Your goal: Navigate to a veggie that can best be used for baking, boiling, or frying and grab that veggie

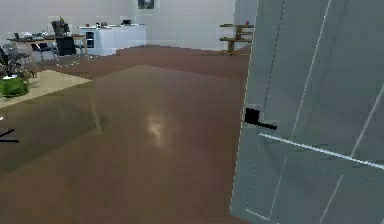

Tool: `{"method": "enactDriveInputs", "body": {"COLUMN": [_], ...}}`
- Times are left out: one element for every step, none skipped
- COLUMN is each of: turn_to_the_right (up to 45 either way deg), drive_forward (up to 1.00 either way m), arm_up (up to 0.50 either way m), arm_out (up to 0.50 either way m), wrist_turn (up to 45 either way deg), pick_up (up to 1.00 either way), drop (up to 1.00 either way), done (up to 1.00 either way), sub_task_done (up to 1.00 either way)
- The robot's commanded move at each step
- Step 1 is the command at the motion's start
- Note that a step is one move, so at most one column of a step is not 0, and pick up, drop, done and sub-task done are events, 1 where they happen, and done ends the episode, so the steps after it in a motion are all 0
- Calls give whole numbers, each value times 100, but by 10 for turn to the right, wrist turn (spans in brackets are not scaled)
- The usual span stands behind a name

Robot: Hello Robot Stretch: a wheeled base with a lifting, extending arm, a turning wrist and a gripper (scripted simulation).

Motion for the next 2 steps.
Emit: {"method": "enactDriveInputs", "body": {"turn_to_the_right": [-180,0], "drive_forward": [0,100], "arm_up": [0,0], "arm_out": [0,0], "wrist_turn": [0,0], "pick_up": [0,0], "drop": [0,0], "done": [0,0], "sub_task_done": [0,0]}}
